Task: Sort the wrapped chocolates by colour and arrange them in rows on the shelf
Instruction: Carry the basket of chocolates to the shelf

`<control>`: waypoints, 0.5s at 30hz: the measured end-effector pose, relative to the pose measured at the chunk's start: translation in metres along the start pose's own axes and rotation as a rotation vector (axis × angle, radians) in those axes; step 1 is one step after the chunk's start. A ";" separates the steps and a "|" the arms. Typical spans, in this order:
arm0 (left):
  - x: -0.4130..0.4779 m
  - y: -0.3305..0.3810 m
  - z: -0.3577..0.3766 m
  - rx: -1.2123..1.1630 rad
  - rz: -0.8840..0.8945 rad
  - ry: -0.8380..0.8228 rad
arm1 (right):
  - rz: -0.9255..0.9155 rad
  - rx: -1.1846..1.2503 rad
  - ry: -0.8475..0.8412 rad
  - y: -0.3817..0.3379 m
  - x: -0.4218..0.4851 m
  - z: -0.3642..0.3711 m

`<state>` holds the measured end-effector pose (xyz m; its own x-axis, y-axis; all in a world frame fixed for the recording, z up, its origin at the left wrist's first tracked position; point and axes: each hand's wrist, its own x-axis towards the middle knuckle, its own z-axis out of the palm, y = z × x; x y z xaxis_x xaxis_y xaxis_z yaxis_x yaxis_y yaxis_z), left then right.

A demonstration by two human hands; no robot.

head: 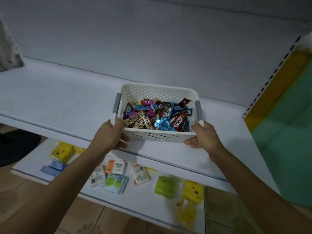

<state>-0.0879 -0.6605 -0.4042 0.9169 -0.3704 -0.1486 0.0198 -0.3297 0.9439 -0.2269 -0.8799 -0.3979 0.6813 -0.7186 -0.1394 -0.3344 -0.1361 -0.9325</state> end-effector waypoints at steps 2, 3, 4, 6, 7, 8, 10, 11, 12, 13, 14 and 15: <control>-0.003 -0.002 0.000 0.017 0.028 -0.012 | -0.024 0.012 0.030 0.000 -0.005 0.002; -0.004 -0.002 -0.001 0.022 0.039 -0.013 | -0.036 0.020 0.049 0.000 -0.007 0.003; -0.005 -0.002 -0.001 0.027 0.046 -0.015 | -0.040 0.021 0.068 -0.001 -0.008 0.004; -0.004 -0.003 -0.002 0.047 0.039 -0.030 | -0.026 0.008 0.100 -0.004 -0.011 0.007; -0.002 -0.004 -0.003 0.056 0.034 -0.042 | -0.021 0.004 0.112 -0.004 -0.012 0.008; -0.001 -0.005 -0.004 0.059 0.035 -0.051 | -0.018 0.005 0.122 -0.005 -0.012 0.010; 0.001 -0.008 -0.005 0.049 0.045 -0.046 | -0.013 0.000 0.132 -0.006 -0.013 0.013; 0.001 -0.008 -0.006 0.042 0.053 -0.036 | -0.010 -0.005 0.136 -0.006 -0.013 0.014; 0.001 -0.008 -0.005 0.043 0.064 -0.020 | -0.011 -0.020 0.143 -0.005 -0.014 0.015; 0.002 -0.009 -0.004 0.048 0.076 0.005 | -0.019 -0.054 0.148 -0.004 -0.015 0.015; 0.003 -0.010 -0.003 0.067 0.098 0.046 | -0.036 -0.095 0.151 -0.004 -0.015 0.014; 0.006 -0.010 -0.003 0.117 0.128 0.093 | -0.049 -0.124 0.152 -0.004 -0.013 0.014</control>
<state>-0.0813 -0.6564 -0.4135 0.9420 -0.3355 0.0031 -0.1404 -0.3858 0.9118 -0.2253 -0.8604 -0.3970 0.5961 -0.8022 -0.0344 -0.3872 -0.2497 -0.8875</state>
